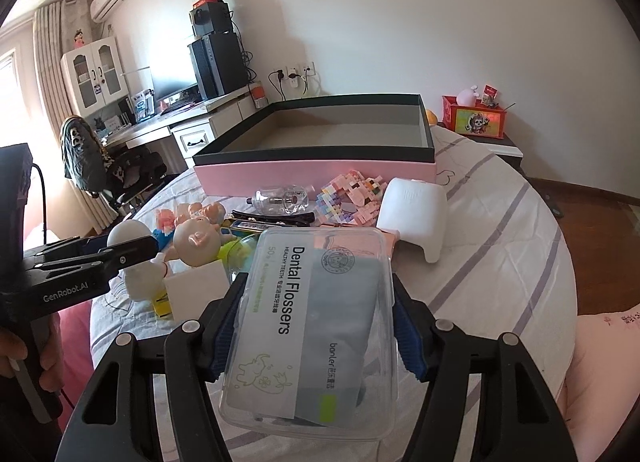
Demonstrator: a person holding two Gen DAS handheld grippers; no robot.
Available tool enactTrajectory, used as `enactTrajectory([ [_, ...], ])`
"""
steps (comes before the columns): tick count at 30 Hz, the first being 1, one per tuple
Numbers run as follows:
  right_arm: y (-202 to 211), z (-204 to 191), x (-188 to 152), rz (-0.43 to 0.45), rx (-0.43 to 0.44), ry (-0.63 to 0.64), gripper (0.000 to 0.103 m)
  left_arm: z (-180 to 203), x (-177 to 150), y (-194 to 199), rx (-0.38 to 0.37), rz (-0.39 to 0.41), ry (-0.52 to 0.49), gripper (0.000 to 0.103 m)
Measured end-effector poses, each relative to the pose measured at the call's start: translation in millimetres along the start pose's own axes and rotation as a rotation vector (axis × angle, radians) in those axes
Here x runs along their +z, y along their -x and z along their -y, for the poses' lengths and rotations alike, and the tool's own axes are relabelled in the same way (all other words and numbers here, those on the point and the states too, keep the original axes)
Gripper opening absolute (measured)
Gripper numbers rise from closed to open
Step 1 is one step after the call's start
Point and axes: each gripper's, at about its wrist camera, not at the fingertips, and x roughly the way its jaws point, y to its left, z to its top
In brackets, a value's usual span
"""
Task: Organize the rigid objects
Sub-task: 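Carry the flossers case into the pink box with the right tool while the left tool places the dome there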
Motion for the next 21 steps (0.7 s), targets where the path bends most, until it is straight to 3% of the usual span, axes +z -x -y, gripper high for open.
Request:
enactTrajectory([
  [6, 1, -3, 14, 0.019, 0.025, 0.021, 0.066, 7, 19, 17, -0.029, 0.055, -0.021, 0.047],
  [13, 0, -5, 63, 0.078, 0.048, 0.063, 0.066, 27, 81, 30, -0.085, 0.154, -0.095, 0.047],
  [16, -12, -4, 96, 0.092, 0.039, 0.085, 0.066, 33, 114, 17, -0.08, 0.165, -0.12, 0.047],
  [19, -36, -1, 127, 0.068, 0.033, 0.098, 0.066, 31, 145, -13, -0.095, 0.128, -0.11, 0.047],
  [21, -57, 4, 145, 0.039, 0.044, 0.089, 0.066, 32, 160, -35, -0.066, 0.102, -0.116, 0.047],
])
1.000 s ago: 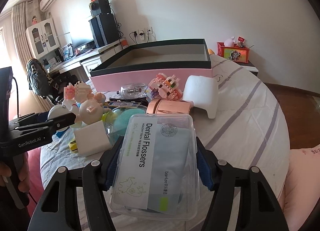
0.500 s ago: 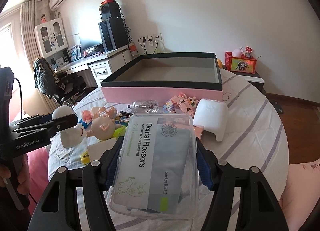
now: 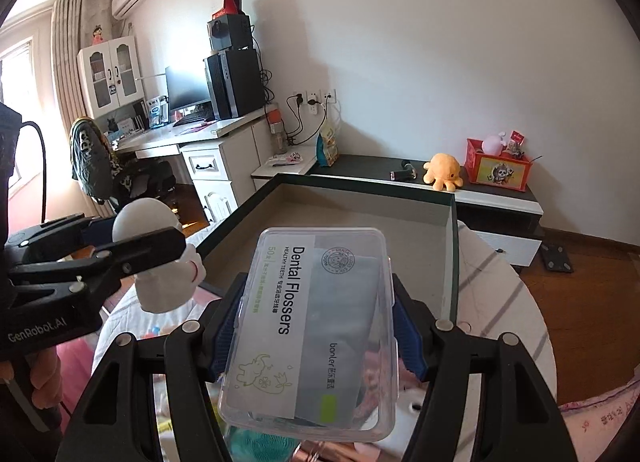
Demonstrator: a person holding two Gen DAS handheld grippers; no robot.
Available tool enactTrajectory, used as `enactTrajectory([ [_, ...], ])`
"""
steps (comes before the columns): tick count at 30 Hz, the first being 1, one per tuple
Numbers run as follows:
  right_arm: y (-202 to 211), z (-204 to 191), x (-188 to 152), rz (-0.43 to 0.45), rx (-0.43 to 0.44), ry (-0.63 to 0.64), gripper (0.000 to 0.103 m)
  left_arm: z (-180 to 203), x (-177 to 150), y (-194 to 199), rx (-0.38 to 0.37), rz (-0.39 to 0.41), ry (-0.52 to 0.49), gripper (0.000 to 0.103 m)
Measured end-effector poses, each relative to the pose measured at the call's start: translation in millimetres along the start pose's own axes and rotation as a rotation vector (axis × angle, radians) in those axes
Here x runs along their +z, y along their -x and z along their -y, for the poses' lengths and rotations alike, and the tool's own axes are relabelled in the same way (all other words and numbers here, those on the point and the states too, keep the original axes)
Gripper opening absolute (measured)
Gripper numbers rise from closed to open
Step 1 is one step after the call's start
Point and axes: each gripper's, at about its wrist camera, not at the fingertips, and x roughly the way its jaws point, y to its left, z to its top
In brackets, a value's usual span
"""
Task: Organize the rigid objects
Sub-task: 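Carry the flossers case into the pink box with the right tool while the left tool places the dome there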
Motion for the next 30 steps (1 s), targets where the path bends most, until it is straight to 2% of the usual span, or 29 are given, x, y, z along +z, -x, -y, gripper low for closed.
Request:
enactTrajectory([
  [2, -25, 3, 13, -0.05, -0.026, 0.017, 0.067, -6, 9, -26, -0.002, -0.039, 0.012, 0.047],
  [4, -51, 10, 20, -0.102, -0.015, -0.001, 0.067, -13, 16, -51, 0.005, -0.086, 0.031, 0.047],
  [9, -102, 21, 21, -0.23, -0.028, -0.029, 0.067, -22, 8, -92, 0.011, -0.185, 0.047, 0.047],
  [11, -117, 25, 16, -0.282, -0.033, -0.039, 0.067, -22, 2, -102, 0.009, -0.212, 0.05, 0.047],
  [15, -126, 32, 7, -0.31, -0.043, -0.068, 0.07, -23, -6, -110, 0.025, -0.231, 0.062, 0.048],
  [16, -125, 34, 6, -0.31, -0.046, -0.079, 0.073, -21, -8, -106, 0.029, -0.222, 0.064, 0.052],
  [17, -123, 35, 5, -0.302, -0.053, -0.083, 0.077, -20, -10, -102, 0.035, -0.21, 0.068, 0.057],
  [18, -118, 35, 5, -0.29, -0.066, -0.085, 0.082, -20, -9, -95, 0.043, -0.196, 0.076, 0.072],
  [19, -113, 36, 5, -0.275, -0.075, -0.09, 0.082, -20, -11, -86, 0.048, -0.174, 0.079, 0.085],
  [22, -85, 33, 7, -0.204, -0.057, -0.111, 0.083, -16, -14, -55, 0.097, -0.095, 0.068, 0.092],
  [25, -38, 16, 5, -0.1, -0.093, -0.079, 0.086, -11, -24, -11, 0.135, -0.008, 0.075, 0.101],
  [30, 41, -19, -12, 0.06, -0.111, -0.072, 0.088, 3, -47, 66, 0.205, 0.115, 0.089, 0.103],
])
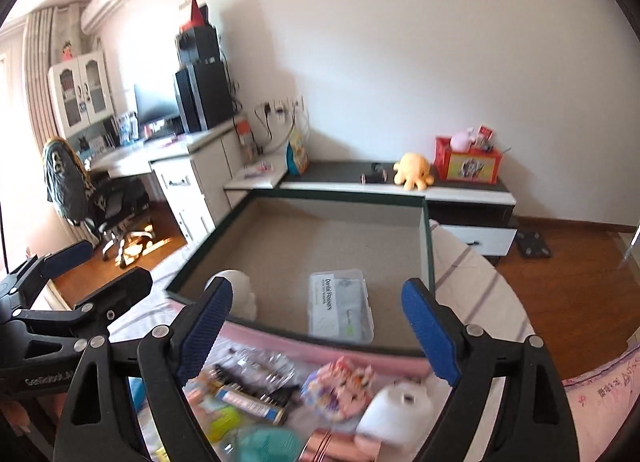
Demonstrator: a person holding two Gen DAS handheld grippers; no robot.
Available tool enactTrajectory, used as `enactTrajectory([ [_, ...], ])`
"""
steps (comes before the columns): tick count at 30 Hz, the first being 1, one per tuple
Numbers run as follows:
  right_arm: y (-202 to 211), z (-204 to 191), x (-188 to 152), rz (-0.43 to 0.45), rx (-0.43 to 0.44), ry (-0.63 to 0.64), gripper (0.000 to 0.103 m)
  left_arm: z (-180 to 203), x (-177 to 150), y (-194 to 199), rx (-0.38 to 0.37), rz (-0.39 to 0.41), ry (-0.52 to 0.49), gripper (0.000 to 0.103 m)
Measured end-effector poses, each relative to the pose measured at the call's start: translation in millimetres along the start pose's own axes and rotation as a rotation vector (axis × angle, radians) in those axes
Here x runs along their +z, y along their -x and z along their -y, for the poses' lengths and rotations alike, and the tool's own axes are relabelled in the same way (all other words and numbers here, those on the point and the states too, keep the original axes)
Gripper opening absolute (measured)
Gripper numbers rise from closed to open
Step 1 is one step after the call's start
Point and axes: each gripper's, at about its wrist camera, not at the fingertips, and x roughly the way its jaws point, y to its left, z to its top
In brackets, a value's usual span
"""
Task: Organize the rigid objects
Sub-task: 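Open both tools and withdraw them from the pink box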
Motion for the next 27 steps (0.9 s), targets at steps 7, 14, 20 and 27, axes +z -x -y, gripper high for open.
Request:
enactTrajectory([
  [7, 91, -28, -30, 0.111, -0.013, 0.002, 0.088, 0, -30, 93, 0.103, 0.112, -0.013, 0.103],
  [14, 159, -51, -61, 0.186, -0.044, 0.005, 0.088, 2, -57, 165, 0.125, 0.199, -0.009, 0.103],
  [20, 200, -58, -81, 0.24, -0.11, 0.02, 0.088, 11, -70, 198, 0.086, 0.23, -0.014, 0.103],
  [27, 228, -64, -91, 0.271, -0.156, 0.039, 0.088, 21, -75, 217, 0.064, 0.248, -0.021, 0.103],
])
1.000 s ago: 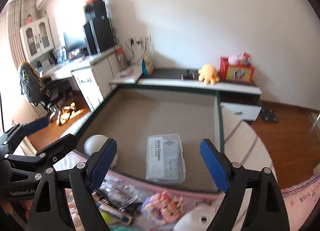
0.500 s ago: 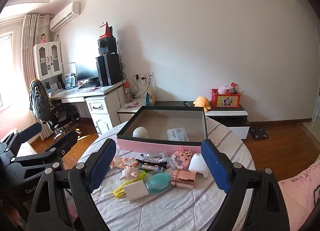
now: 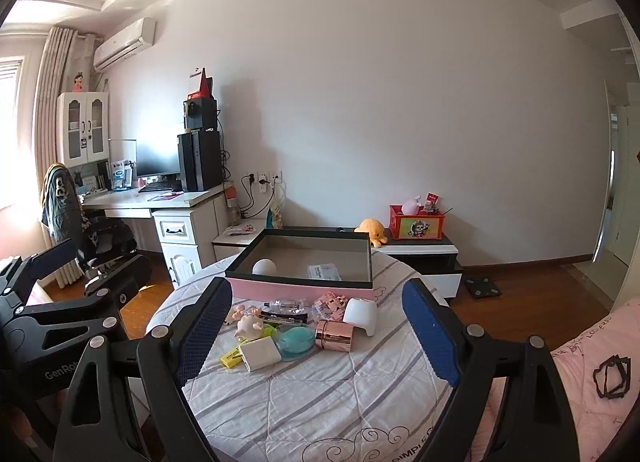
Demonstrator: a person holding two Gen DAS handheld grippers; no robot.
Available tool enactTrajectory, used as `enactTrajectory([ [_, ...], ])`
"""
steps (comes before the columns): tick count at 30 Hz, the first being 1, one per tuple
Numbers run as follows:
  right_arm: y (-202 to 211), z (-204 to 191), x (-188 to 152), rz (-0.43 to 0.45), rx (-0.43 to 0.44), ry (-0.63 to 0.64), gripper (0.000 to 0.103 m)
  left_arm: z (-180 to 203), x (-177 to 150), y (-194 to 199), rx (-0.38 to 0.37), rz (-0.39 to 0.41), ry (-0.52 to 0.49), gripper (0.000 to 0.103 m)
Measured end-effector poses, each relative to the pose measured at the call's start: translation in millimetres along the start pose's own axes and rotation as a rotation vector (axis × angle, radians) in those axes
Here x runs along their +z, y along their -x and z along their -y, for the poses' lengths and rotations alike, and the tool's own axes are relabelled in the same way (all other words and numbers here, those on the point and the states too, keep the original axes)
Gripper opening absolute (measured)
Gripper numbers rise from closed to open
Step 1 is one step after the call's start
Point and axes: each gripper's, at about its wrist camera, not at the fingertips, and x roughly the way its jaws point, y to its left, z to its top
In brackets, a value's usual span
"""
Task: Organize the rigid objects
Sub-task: 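Open both tools and withdraw them from the pink box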
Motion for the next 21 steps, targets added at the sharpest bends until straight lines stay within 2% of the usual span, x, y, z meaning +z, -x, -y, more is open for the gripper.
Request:
enactTrajectory([
  [8, 8, -2, -3, 0.005, -0.001, 0.001, 0.088, 1, 0, 5, 0.005, 0.007, -0.005, 0.103],
  [14, 2, -2, -10, -0.017, 0.001, -0.001, 0.088, 3, -7, -5, -0.004, -0.021, -0.005, 0.103],
  [17, -8, 0, -17, -0.047, 0.013, 0.002, 0.088, 2, -16, -19, -0.029, -0.061, -0.013, 0.103],
  [21, -35, 3, -32, -0.121, 0.018, 0.001, 0.088, -4, -35, -47, -0.061, -0.162, -0.001, 0.103],
])
